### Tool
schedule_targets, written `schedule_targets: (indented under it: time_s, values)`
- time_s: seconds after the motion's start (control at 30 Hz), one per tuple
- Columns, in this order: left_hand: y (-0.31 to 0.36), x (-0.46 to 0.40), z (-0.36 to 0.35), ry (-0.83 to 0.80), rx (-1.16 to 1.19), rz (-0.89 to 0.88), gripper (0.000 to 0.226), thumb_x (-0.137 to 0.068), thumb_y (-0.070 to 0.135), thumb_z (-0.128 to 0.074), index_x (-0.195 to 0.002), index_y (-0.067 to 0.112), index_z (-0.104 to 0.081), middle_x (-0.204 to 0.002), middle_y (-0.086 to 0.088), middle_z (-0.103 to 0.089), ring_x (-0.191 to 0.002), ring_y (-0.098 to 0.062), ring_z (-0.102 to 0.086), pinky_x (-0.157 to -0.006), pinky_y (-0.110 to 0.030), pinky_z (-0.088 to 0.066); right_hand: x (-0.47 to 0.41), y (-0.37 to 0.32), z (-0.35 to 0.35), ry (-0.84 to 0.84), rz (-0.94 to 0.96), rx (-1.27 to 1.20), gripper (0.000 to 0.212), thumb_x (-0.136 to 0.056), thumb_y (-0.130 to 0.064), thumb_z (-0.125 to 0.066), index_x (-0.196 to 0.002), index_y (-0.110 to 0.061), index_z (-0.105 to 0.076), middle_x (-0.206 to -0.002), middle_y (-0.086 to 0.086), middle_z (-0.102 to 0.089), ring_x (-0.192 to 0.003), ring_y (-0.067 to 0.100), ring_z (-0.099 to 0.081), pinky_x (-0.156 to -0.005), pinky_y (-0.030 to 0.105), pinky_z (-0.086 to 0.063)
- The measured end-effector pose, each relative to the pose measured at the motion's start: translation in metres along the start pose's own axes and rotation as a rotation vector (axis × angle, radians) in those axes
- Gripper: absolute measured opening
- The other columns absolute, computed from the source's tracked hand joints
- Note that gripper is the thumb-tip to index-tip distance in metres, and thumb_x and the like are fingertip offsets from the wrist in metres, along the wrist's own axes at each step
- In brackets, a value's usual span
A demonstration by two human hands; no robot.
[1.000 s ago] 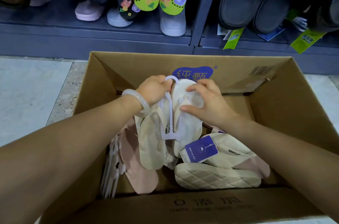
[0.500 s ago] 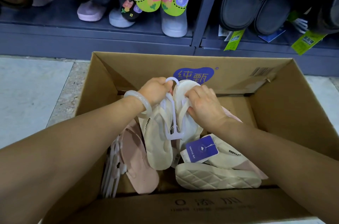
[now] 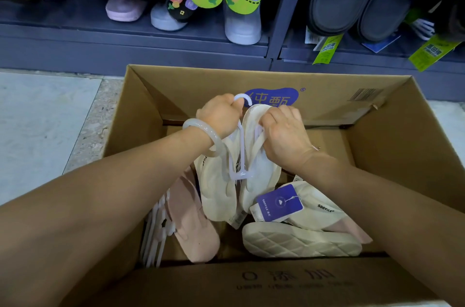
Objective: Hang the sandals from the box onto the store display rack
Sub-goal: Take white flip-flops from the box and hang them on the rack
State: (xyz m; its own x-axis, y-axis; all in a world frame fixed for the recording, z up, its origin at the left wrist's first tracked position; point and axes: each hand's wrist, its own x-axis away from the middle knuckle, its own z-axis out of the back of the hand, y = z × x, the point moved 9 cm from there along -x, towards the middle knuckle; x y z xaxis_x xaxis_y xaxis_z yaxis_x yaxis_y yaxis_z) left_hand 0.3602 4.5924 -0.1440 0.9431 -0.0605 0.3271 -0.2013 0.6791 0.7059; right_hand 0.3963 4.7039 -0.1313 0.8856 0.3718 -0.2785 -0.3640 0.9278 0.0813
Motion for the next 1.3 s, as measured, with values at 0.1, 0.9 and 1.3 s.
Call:
schedule_targets:
  time_s: [0.1, 0.9, 1.3]
  values:
    - [-0.001, -0.002, 0.005, 0.042, -0.009, 0.019, 0.038, -0.097, 0.029, -0.031, -0.096, 0.007, -0.062, -0.097, -0.01, -0.062, -0.099, -0.033, -0.057, -0.096, -0.045, -0.042, -0.002, 0.001, 0.002, 0.048, -0.013, -0.011, 0.029, -0.041, 0.003, -0.07, -0.067, -0.005, -0.061, -0.068, 0.011, -0.061, -0.064, 0.032, -0.058, -0.074, 0.033, -0.029]
    - [0.001, -0.008, -0.008, -0.333, 0.111, -0.119, 0.029, -0.093, 0.037, -0.052, -0.072, 0.02, -0.061, -0.075, 0.004, -0.058, -0.068, -0.01, -0.051, -0.069, -0.023, -0.043, -0.035, 0.057, 0.006, -0.31, -0.381, -0.842, 0.035, -0.087, -0.022, -0.062, -0.121, -0.016, -0.058, -0.112, -0.003, -0.055, -0.107, 0.012, -0.053, -0.094, 0.021, -0.038]
    - [0.016, -0.01, -0.008, -0.436, 0.103, -0.249, 0.031, -0.07, 0.019, -0.08, -0.092, 0.02, -0.057, -0.083, 0.011, -0.061, -0.076, -0.002, -0.059, -0.07, -0.017, -0.048, -0.059, 0.012, 0.013, -0.422, -0.1, -0.739, 0.018, -0.096, -0.027, -0.045, -0.087, -0.019, -0.059, -0.085, -0.012, -0.067, -0.088, 0.013, -0.059, -0.081, 0.036, -0.048]
